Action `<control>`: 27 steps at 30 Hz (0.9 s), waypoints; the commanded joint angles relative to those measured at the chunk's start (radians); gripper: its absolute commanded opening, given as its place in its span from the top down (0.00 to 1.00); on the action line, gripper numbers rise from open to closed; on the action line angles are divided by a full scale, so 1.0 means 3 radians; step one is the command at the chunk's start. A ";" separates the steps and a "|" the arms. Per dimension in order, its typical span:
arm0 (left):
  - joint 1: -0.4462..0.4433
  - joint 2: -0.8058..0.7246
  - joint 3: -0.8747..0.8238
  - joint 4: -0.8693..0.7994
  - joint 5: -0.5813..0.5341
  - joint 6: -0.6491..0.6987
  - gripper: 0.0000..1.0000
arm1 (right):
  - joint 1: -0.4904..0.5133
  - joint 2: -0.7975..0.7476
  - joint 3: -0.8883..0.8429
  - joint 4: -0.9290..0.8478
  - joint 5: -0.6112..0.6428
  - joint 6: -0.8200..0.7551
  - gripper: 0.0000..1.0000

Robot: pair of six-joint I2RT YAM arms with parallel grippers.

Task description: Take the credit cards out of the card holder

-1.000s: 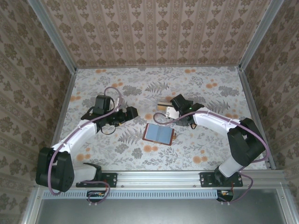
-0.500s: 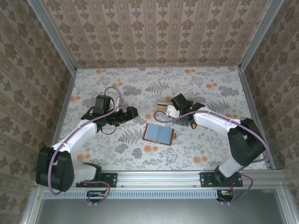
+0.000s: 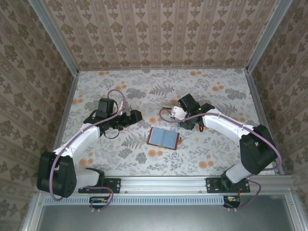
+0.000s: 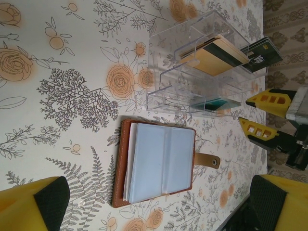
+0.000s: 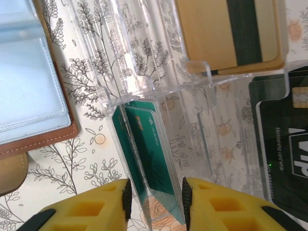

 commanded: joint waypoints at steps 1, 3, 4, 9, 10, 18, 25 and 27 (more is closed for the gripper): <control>0.0032 0.0007 -0.0044 0.0026 0.0061 0.0055 0.00 | -0.0008 0.0125 0.0072 -0.0078 -0.0010 0.0084 0.60; 0.0032 0.0005 -0.0046 0.0018 0.0061 0.0059 0.00 | -0.0008 0.0171 0.0093 -0.0071 0.0023 0.0085 0.59; 0.0032 0.0005 -0.0046 0.0017 0.0061 0.0057 0.00 | -0.0008 0.0188 0.0099 -0.0061 0.0046 0.0082 0.59; 0.0032 0.0000 -0.0045 0.0008 0.0061 0.0063 0.00 | -0.0008 0.0265 0.0115 0.0031 0.0244 0.0078 0.59; 0.0032 -0.0003 -0.0044 0.0006 0.0061 0.0064 0.00 | -0.0008 0.0282 0.0120 0.0042 0.0292 0.0086 0.59; 0.0032 -0.0001 -0.0038 0.0003 0.0061 0.0063 0.00 | -0.0008 0.0354 0.0120 0.0248 0.0632 0.0096 0.60; 0.0037 -0.0003 -0.0040 0.0001 0.0061 0.0064 0.00 | -0.0008 0.0326 0.0126 0.0243 0.0619 0.0127 0.61; 0.0037 0.0000 -0.0036 0.0004 0.0061 0.0062 0.00 | -0.0008 0.0293 0.0105 0.0240 0.0604 0.0150 0.61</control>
